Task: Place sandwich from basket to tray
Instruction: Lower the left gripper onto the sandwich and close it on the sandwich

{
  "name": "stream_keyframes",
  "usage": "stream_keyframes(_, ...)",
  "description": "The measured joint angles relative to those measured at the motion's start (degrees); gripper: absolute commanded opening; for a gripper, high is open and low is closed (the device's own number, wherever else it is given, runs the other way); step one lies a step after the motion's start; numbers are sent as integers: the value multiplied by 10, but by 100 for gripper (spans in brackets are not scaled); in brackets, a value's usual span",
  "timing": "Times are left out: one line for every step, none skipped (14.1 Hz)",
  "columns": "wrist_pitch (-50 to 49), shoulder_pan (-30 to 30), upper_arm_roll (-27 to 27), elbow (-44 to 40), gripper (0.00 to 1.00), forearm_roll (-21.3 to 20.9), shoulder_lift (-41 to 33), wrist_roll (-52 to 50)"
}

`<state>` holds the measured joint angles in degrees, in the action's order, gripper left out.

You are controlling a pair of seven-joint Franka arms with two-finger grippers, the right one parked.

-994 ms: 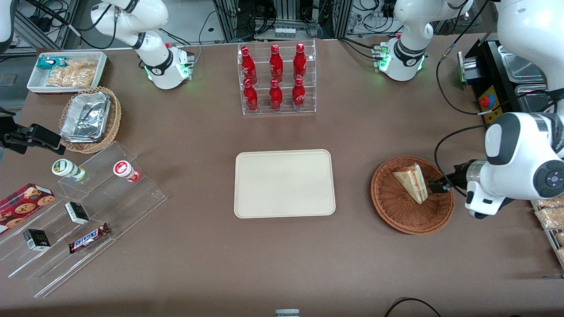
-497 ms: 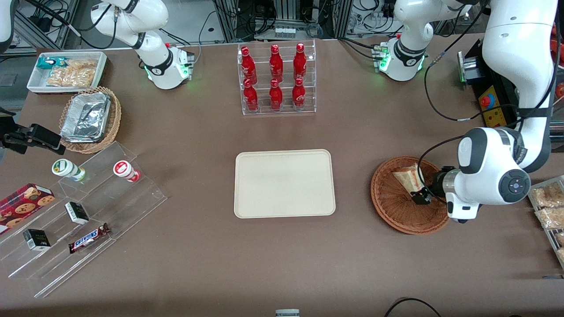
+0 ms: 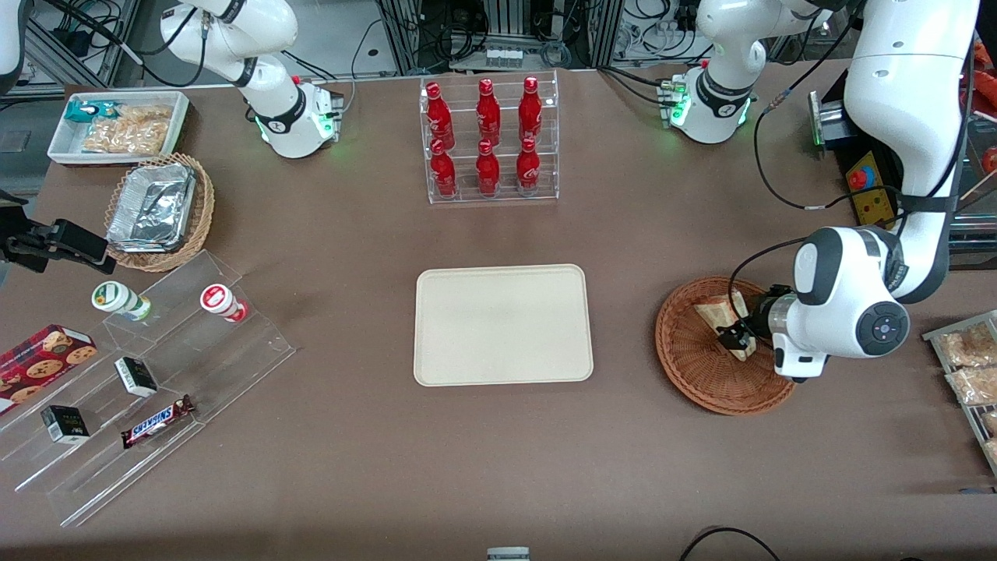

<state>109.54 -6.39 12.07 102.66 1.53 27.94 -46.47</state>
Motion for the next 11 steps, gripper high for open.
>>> stream_keyframes(4, 0, 0, 7, 100, 0, 0, 0)
stream_keyframes(7, 0, -1, 12, 100, 0, 0, 0)
stream_keyframes(12, -1, -1, 16, 100, 0, 0, 0)
stream_keyframes(19, -1, -1, 20, 100, 0, 0, 0)
stream_keyframes(31, -2, -2, 25, 99, 0, 1, 0)
stream_keyframes(44, -3, -2, 31, 92, 0, 2, 0)
stream_keyframes(54, -3, -2, 35, 85, 0, 5, 0)
stream_keyframes(60, -4, -2, 37, 79, 0, 9, 0)
stream_keyframes(65, -5, -2, 37, 70, 0, 13, 0)
stream_keyframes(69, -5, -2, 37, 59, 0, 16, 0)
stream_keyframes(72, -5, -2, 37, 44, 0, 18, -1)
